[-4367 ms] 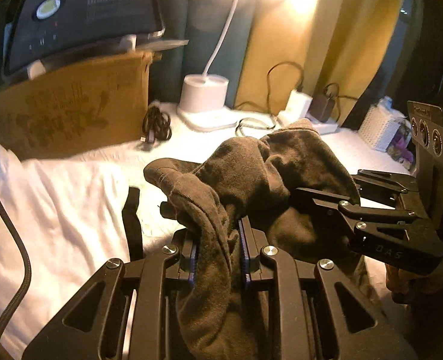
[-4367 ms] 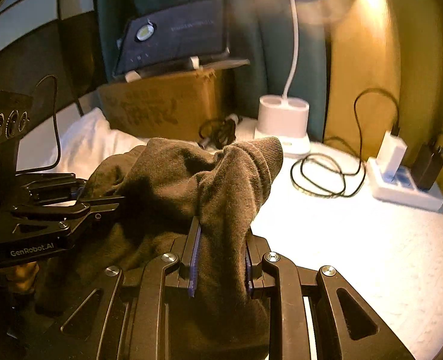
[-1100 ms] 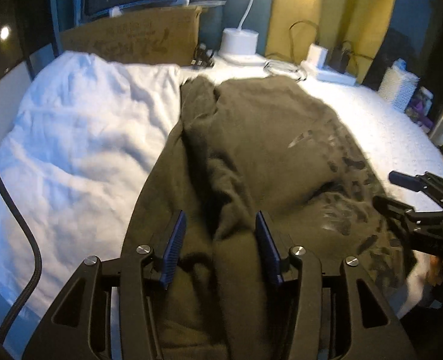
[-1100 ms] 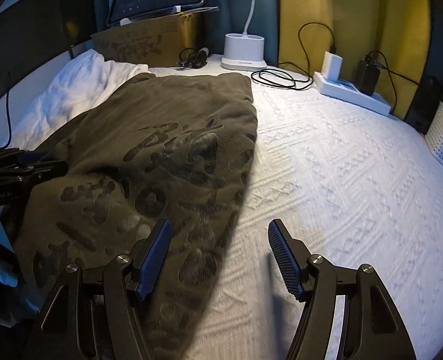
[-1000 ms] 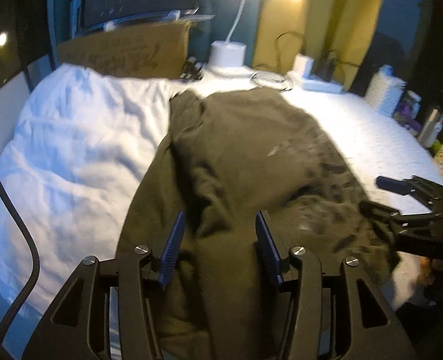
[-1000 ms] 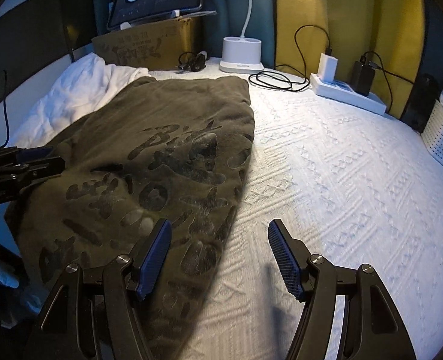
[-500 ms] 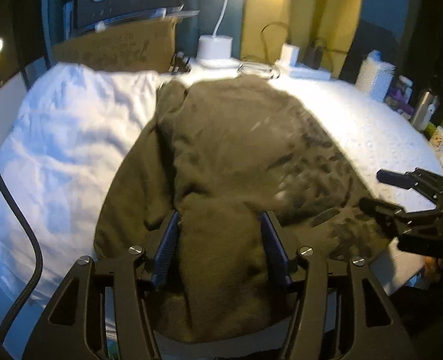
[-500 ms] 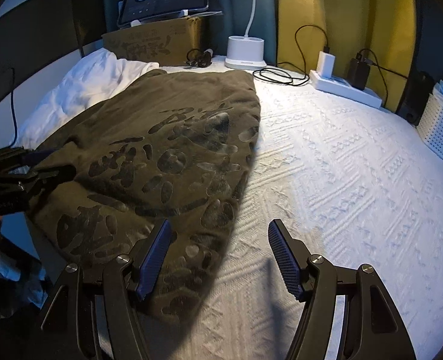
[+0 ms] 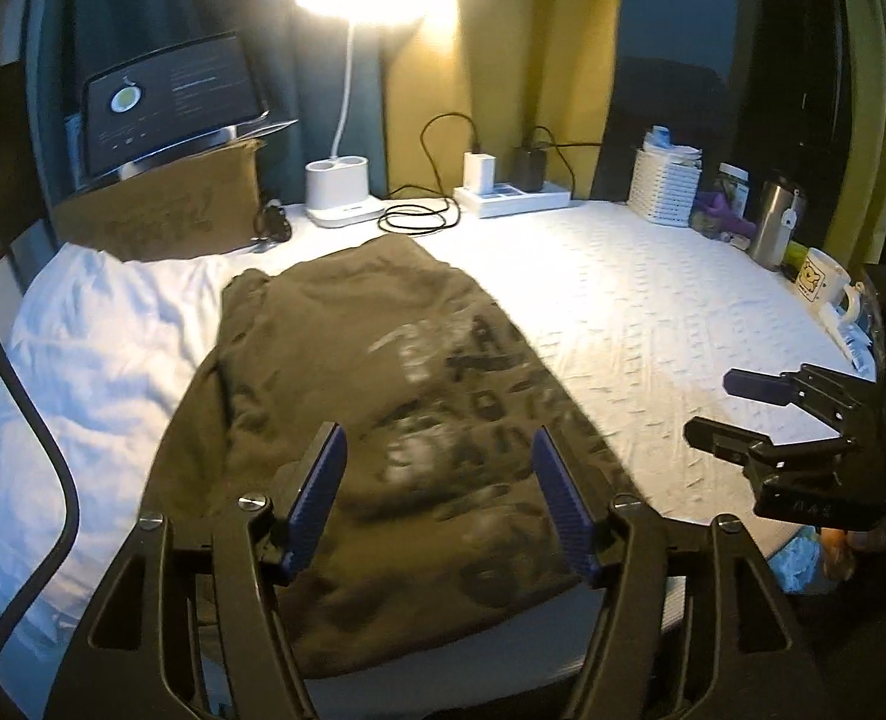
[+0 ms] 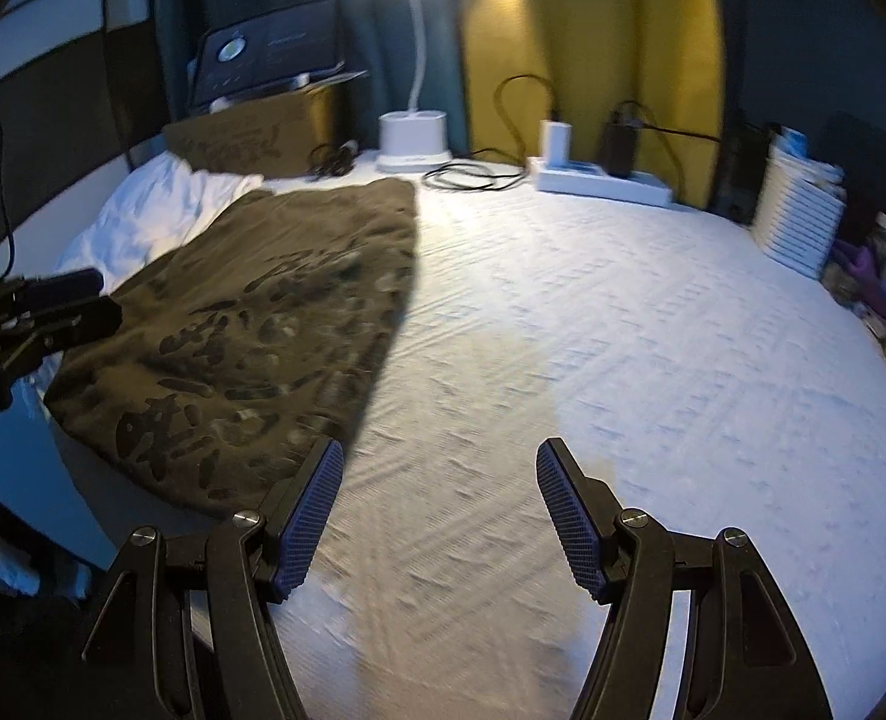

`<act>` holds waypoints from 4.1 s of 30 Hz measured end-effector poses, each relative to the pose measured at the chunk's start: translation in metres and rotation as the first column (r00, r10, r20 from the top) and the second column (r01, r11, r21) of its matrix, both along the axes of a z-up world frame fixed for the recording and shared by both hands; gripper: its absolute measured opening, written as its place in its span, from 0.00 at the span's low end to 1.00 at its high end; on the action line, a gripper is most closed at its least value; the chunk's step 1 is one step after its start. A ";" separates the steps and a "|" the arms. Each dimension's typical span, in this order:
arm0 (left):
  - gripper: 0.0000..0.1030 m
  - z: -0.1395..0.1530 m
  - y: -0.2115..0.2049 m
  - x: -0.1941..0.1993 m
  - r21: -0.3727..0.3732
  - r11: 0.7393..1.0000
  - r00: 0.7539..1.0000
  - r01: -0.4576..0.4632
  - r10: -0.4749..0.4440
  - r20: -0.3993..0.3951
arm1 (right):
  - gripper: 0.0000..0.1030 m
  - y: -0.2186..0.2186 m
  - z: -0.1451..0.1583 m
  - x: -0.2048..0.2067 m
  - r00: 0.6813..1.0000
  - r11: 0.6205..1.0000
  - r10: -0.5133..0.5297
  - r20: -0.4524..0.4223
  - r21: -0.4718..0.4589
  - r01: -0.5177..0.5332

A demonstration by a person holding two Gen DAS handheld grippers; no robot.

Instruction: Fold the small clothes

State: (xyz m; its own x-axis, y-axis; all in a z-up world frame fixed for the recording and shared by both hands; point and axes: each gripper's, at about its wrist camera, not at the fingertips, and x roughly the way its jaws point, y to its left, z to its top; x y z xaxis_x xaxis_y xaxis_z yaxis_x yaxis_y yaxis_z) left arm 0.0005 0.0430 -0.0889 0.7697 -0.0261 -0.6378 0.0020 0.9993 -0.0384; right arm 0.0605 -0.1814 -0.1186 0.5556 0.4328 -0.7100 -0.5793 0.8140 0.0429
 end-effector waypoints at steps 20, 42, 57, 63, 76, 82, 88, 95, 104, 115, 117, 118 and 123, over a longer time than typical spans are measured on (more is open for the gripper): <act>0.86 0.060 -0.070 -0.007 0.043 0.997 0.978 0.065 -0.072 0.195 | 0.81 -0.105 0.073 -0.019 0.956 0.976 -0.217 0.198 0.071 0.207; 0.86 0.103 -0.056 -0.038 0.005 0.999 0.937 0.042 -0.041 0.347 | 0.91 -0.102 0.150 -0.065 0.862 0.927 -0.369 0.348 0.209 0.312; 0.87 0.104 -0.033 -0.048 -0.035 0.999 0.927 -0.002 0.015 0.374 | 0.92 -0.080 0.159 -0.078 0.816 0.948 -0.317 0.483 0.136 0.288; 0.87 0.097 -0.022 -0.049 -0.049 0.998 0.931 -0.031 0.047 0.361 | 0.92 -0.074 0.156 -0.068 0.869 0.959 -0.282 0.407 0.157 0.237; 0.87 0.093 -0.021 -0.046 -0.052 0.998 0.937 -0.032 0.048 0.345 | 0.92 -0.062 0.151 -0.063 0.886 0.966 -0.258 0.386 0.122 0.228; 0.87 0.092 -0.019 -0.043 -0.055 0.998 0.939 -0.024 0.041 0.341 | 0.92 -0.062 0.150 -0.062 0.887 0.966 -0.257 0.384 0.122 0.228; 0.87 0.091 -0.020 -0.042 -0.054 0.998 0.940 -0.022 0.039 0.340 | 0.92 -0.059 0.146 -0.061 0.890 0.966 -0.257 0.376 0.114 0.231; 0.87 0.089 -0.019 -0.041 -0.055 0.998 0.941 -0.015 0.033 0.338 | 0.92 -0.057 0.144 -0.062 0.891 0.966 -0.258 0.374 0.112 0.233; 0.88 0.088 -0.019 -0.040 -0.057 0.998 0.942 -0.017 0.035 0.334 | 0.92 -0.056 0.144 -0.064 0.891 0.965 -0.261 0.373 0.114 0.235; 0.88 0.088 -0.020 -0.041 -0.057 0.998 0.941 -0.020 0.038 0.337 | 0.92 -0.059 0.142 -0.063 0.895 0.966 -0.258 0.365 0.114 0.232; 0.88 0.088 -0.019 -0.041 -0.057 0.998 0.941 -0.019 0.037 0.337 | 0.92 -0.060 0.141 -0.062 0.895 0.966 -0.257 0.364 0.115 0.231; 0.88 0.088 -0.020 -0.042 -0.057 0.998 0.941 -0.019 0.037 0.337 | 0.92 -0.060 0.141 -0.062 0.895 0.966 -0.257 0.364 0.114 0.230; 0.88 0.089 -0.020 -0.042 -0.057 0.998 0.941 -0.020 0.038 0.337 | 0.92 -0.060 0.141 -0.062 0.898 0.967 -0.253 0.361 0.113 0.228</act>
State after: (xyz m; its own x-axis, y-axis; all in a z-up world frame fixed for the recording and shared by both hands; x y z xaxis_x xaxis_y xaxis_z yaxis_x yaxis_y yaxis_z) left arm -0.0410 0.0232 0.0003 0.9405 -0.0261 -0.3387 -0.0055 0.9958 -0.0919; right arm -0.0016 -0.2418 0.0221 0.8652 0.2917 -0.4079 -0.3509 0.9332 -0.0771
